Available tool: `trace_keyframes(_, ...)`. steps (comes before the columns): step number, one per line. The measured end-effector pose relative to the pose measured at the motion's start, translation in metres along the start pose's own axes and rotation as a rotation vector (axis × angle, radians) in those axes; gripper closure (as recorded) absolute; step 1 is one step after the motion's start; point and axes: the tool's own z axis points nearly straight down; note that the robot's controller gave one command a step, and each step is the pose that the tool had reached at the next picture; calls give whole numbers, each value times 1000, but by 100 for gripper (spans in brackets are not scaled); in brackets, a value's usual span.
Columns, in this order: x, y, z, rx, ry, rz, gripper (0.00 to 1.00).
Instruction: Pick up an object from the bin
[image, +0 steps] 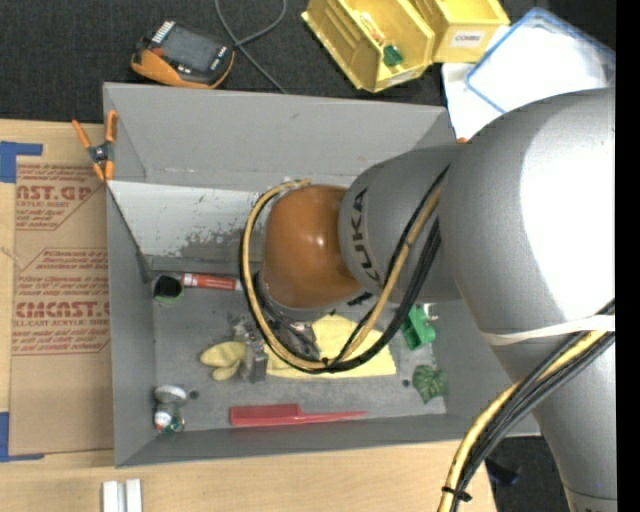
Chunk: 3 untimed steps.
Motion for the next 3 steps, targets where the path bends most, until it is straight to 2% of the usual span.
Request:
trace_keyframes(1, 1, 0, -11, 0, 2, 0, 100)
trace_keyframes(3, 1, 0, -76, 1, 2, 0, 100)
